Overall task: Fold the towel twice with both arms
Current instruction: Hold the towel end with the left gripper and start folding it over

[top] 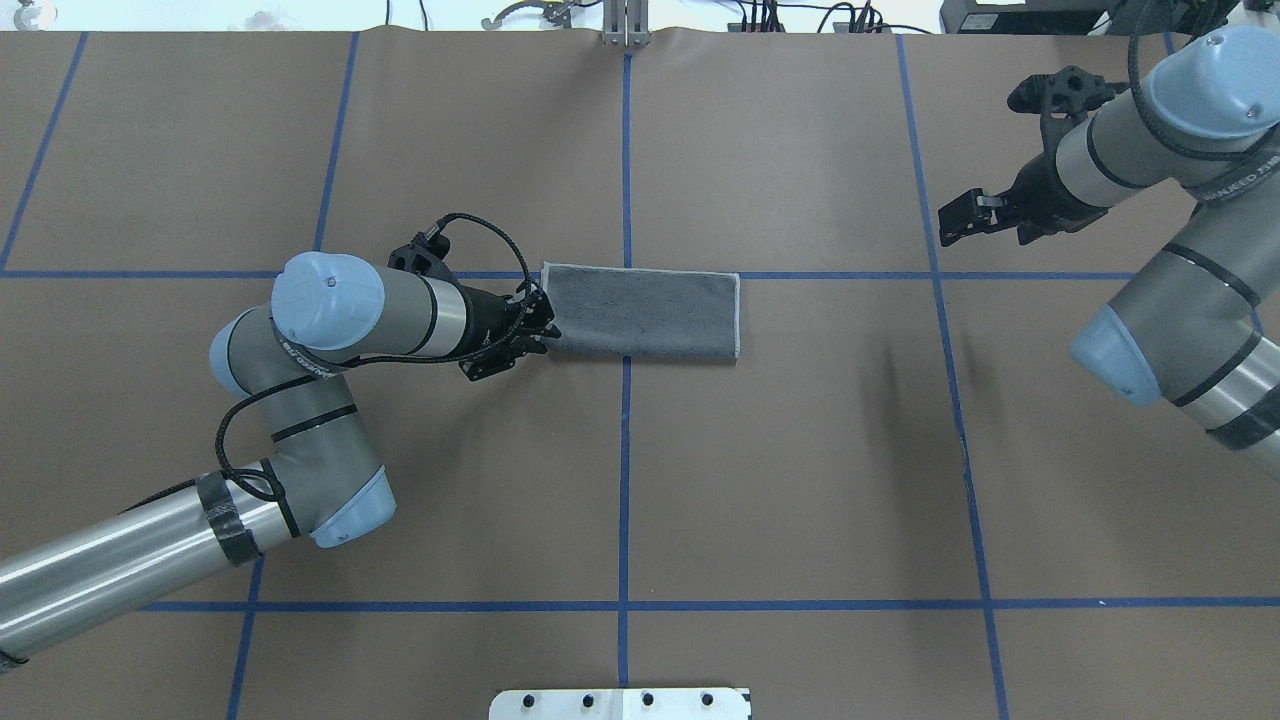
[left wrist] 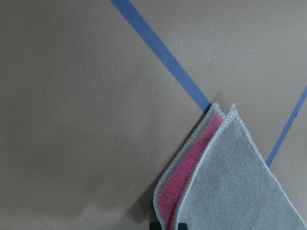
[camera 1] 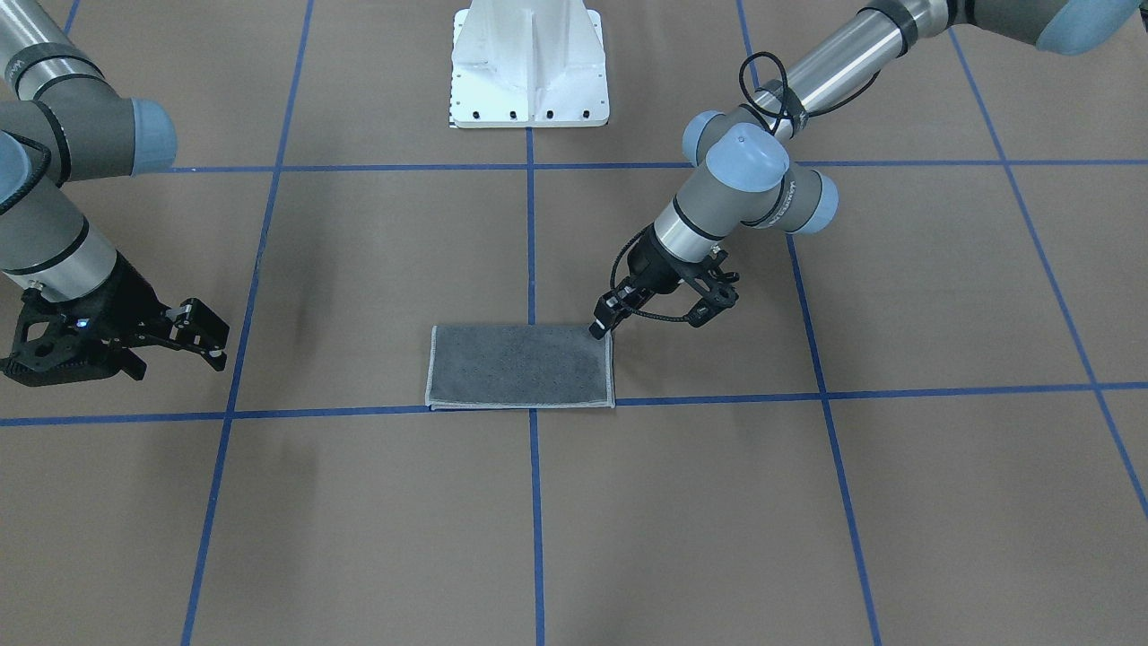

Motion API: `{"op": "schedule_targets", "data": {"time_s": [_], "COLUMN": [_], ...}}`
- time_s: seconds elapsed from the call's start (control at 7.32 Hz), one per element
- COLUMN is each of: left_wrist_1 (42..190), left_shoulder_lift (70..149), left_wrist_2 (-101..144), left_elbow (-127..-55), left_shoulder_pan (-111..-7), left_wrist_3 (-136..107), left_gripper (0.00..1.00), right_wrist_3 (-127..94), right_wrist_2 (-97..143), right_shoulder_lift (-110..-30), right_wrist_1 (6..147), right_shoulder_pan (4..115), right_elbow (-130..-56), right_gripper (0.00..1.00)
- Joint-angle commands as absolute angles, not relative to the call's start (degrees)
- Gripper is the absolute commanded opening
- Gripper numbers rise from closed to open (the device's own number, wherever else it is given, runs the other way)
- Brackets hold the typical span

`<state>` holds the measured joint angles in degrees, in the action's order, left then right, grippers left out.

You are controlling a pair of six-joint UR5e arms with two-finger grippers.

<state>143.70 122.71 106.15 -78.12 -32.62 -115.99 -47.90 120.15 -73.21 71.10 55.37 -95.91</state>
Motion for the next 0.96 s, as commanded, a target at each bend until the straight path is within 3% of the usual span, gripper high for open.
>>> {"op": "schedule_targets", "data": {"time_s": [0.0, 0.55, 0.68, 0.82], "left_wrist_1": [143.7, 143.7, 143.7, 143.7], "left_shoulder_lift": [122.8, 122.1, 122.1, 122.1], "left_wrist_2": [106.3, 106.6, 106.6, 106.6], "left_elbow": [-78.0, -78.1, -78.1, -78.1], "left_shoulder_pan": [-32.7, -32.7, -32.7, -32.7], "left_wrist_3": [-115.3, -114.4, -114.4, -114.4], "left_gripper": [0.36, 0.29, 0.24, 0.11], "right_wrist_3": [-47.9, -47.9, -47.9, -47.9], "right_wrist_2": [120.1, 120.1, 120.1, 120.1], "right_shoulder_lift": [-73.2, -73.2, -73.0, -73.2], "right_wrist_1": [71.0, 71.0, 71.1, 71.1], "right_shoulder_pan": [55.4, 55.4, 55.4, 55.4], "right_elbow": [-96.0, -96.0, -96.0, -96.0], "right_gripper": [0.98, 0.98, 0.98, 0.98]}}
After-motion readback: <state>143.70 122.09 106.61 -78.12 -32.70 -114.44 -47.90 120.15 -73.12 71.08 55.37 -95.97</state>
